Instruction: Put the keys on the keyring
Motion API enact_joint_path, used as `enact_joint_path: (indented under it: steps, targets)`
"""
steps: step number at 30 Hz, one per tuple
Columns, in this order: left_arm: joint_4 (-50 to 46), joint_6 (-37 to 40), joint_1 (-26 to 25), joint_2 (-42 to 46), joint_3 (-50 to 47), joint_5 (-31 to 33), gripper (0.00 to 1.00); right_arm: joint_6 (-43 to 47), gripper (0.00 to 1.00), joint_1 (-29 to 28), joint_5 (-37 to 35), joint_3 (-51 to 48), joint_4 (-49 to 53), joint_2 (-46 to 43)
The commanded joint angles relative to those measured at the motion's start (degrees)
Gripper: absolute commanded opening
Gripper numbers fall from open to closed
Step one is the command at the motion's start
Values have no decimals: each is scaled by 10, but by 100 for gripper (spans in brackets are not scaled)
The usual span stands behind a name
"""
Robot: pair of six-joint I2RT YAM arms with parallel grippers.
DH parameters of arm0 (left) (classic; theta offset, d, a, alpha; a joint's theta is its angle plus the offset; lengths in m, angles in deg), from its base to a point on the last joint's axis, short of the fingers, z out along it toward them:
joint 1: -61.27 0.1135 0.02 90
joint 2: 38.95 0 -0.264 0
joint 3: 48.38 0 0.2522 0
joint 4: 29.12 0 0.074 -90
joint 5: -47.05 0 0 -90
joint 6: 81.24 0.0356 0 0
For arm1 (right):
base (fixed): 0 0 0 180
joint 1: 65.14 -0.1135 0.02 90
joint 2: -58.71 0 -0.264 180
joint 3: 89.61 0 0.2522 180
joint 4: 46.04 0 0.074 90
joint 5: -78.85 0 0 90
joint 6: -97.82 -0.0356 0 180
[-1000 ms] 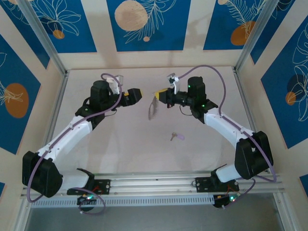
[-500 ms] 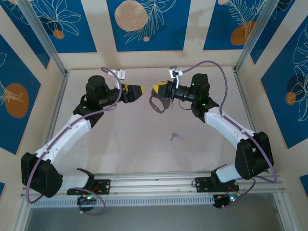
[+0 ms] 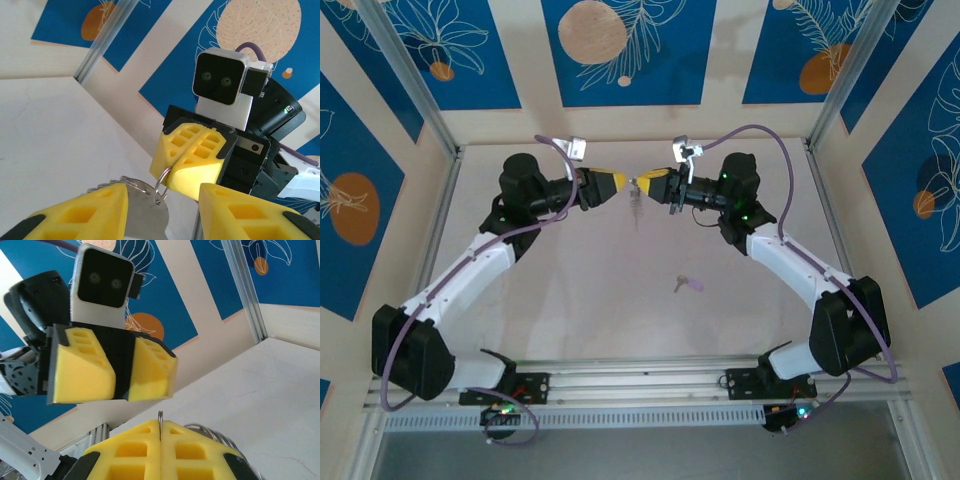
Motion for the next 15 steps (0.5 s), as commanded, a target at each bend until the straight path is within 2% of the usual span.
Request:
enact_joint_path:
  steps: [1, 15]
  targets:
    - [47, -21, 1, -6, 8, -33, 42, -12, 0, 1, 14, 6, -23, -18]
    - [59, -19, -22, -12, -4, -34, 43, -22, 0, -1, 10, -1, -31, -26]
